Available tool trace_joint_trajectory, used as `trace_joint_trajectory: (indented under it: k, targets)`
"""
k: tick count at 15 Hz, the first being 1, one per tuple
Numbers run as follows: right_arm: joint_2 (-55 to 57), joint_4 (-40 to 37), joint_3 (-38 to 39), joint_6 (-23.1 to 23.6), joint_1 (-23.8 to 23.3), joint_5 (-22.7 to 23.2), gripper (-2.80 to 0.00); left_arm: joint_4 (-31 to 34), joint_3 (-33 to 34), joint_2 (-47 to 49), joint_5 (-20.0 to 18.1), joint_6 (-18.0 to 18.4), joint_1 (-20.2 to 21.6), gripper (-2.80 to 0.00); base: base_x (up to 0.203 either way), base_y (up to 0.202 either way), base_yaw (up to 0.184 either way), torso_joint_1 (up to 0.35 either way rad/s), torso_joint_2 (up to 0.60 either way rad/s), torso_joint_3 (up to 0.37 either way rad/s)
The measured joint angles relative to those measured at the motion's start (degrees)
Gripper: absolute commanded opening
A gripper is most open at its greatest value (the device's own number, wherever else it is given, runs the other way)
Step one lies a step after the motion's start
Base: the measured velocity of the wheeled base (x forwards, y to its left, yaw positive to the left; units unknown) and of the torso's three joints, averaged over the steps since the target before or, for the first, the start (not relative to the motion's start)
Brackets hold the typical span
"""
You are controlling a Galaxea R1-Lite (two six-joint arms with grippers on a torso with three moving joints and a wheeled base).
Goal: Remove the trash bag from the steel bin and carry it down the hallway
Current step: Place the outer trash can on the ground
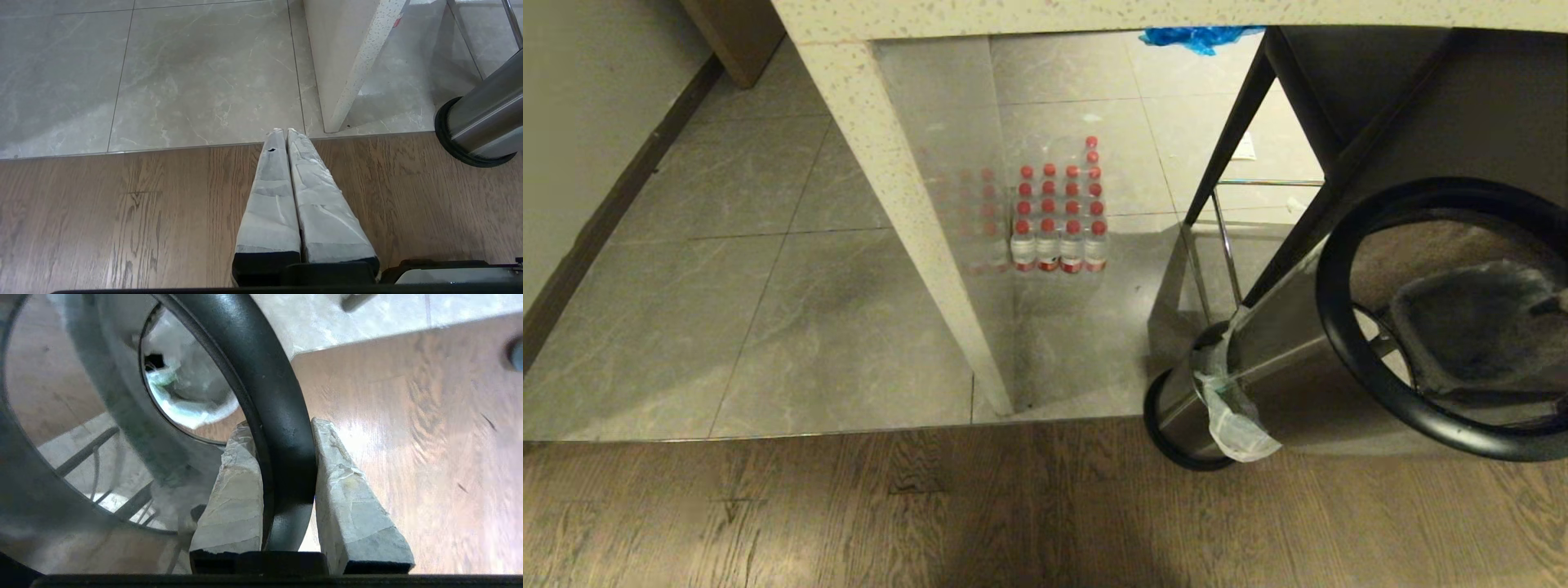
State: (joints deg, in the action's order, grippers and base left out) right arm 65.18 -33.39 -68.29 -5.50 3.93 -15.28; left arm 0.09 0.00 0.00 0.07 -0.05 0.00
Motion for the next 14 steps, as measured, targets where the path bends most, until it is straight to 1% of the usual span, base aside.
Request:
trace_joint_trajectory:
  k: [3, 4, 5, 7, 9, 10, 11, 13, 14]
  targets:
    - [-3.2, -8.0, -1.0, 0.0, -6.0, -0.4, -2.8, 0.0, 0.0, 0.0, 0.0, 0.0, 0.0, -2.8, 0.0, 0.0, 0.0, 0.0, 0.0, 0.0]
    - [-4.1, -10.3, -0.9, 0.3, -8.1, -1.4, -2.8, 0.0, 0.0, 0.0, 0.0, 0.0, 0.0, -2.8, 0.0, 0.0, 0.0, 0.0, 0.0, 0.0]
    - [-4.7, -12.4, -0.3, 0.2, -10.1, -3.3, -2.8, 0.0, 0.0, 0.0, 0.0, 0.0, 0.0, -2.8, 0.0, 0.0, 0.0, 0.0, 0.0, 0.0]
    - [-5.2, -12.6, 1.3, -0.1, -12.5, -7.8, -2.8, 0.0, 0.0, 0.0, 0.0, 0.0, 0.0, -2.8, 0.0, 0.0, 0.0, 0.0, 0.0, 0.0]
    - [-5.1, -9.1, 5.6, -0.4, -13.4, -11.2, -2.8, 0.0, 0.0, 0.0, 0.0, 0.0, 0.0, -2.8, 0.0, 0.0, 0.0, 0.0, 0.0, 0.0]
    - [-4.7, -6.0, 9.8, -0.9, -13.7, -13.1, -2.8, 0.0, 0.0, 0.0, 0.0, 0.0, 0.0, -2.8, 0.0, 0.0, 0.0, 0.0, 0.0, 0.0]
    - [-3.8, -1.9, 14.2, -1.7, -14.1, -15.2, -2.8, 0.0, 0.0, 0.0, 0.0, 0.0, 0.0, -2.8, 0.0, 0.0, 0.0, 0.0, 0.0, 0.0]
    - [0.8, 9.7, 22.9, -3.7, -15.7, -19.3, -2.8, 0.0, 0.0, 0.0, 0.0, 0.0, 0.0, -2.8, 0.0, 0.0, 0.0, 0.0, 0.0, 0.0]
    - [3.9, 15.8, 26.5, -4.5, -17.0, -20.4, -2.8, 0.0, 0.0, 0.0, 0.0, 0.0, 0.0, -2.8, 0.0, 0.0, 0.0, 0.0, 0.0, 0.0]
